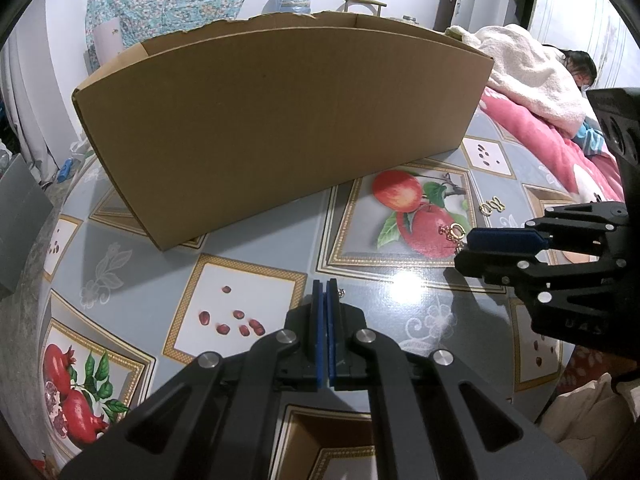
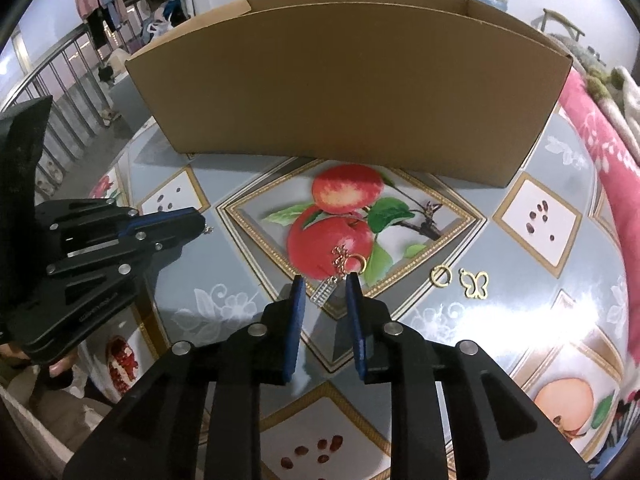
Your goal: Organize jewelry
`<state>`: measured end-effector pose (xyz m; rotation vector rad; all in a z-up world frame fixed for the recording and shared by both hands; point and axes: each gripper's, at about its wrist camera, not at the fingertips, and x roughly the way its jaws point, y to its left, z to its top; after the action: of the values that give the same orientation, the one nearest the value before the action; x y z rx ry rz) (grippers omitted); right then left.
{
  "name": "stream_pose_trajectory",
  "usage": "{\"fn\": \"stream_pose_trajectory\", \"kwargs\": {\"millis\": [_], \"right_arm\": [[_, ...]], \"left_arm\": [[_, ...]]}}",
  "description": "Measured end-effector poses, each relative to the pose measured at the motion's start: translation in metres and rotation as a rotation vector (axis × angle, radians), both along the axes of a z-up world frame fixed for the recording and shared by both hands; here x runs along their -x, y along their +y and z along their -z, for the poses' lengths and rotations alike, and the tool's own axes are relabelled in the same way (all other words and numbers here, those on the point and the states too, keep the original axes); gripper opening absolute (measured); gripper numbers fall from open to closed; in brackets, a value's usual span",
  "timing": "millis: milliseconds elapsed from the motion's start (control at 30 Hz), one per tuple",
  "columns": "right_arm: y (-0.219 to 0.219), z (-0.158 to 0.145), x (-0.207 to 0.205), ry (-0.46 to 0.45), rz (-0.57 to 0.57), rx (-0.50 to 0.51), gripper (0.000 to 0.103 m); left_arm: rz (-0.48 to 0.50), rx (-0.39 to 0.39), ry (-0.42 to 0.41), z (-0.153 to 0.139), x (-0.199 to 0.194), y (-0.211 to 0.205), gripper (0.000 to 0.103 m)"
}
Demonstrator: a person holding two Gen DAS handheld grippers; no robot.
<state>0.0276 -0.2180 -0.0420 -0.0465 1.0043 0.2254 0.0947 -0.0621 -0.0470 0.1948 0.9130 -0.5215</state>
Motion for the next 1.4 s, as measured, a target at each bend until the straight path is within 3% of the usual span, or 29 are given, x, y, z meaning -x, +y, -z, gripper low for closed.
{"fn": "stream_pose_trajectory", "kwargs": {"millis": [100, 167, 233, 1067, 1233, 1400], "right_arm": [[0.005, 0.0, 0.002, -0.014, -0.005, 0.035, 0.014], [0.01, 0.001, 0.005, -0.011, -0.007, 0.025, 0.004], [0.01, 0.001, 0.006, -0.012, -0.005, 0.021, 0.003], [-0.005, -0.013, 0.017, -0.045, -0.017, -0.041, 0.0], [-0.01, -0.009, 0.014, -0.015, -0.005, -0.055, 0.012], [-0.007, -0.008, 0.007, -0.007, -0.026, -0.04, 0.012]], "left_arm": [[0.0, 0.0, 0.001, 0.0, 0.0, 0.0, 0.001], [0.0, 0.0, 0.0, 0.0, 0.0, 0.0, 0.001], [0.0, 0.0, 0.0, 0.0, 0.0, 0.0, 0.001], [-0.015, 0.016, -0.01, -0.007, 0.001, 0.004, 0.001], [-0.019, 0.019, -0.012, -0.008, 0.003, 0.006, 0.001], [-0.015, 0.044, 0.007, -0.008, 0.005, 0.01, 0.002]]}}
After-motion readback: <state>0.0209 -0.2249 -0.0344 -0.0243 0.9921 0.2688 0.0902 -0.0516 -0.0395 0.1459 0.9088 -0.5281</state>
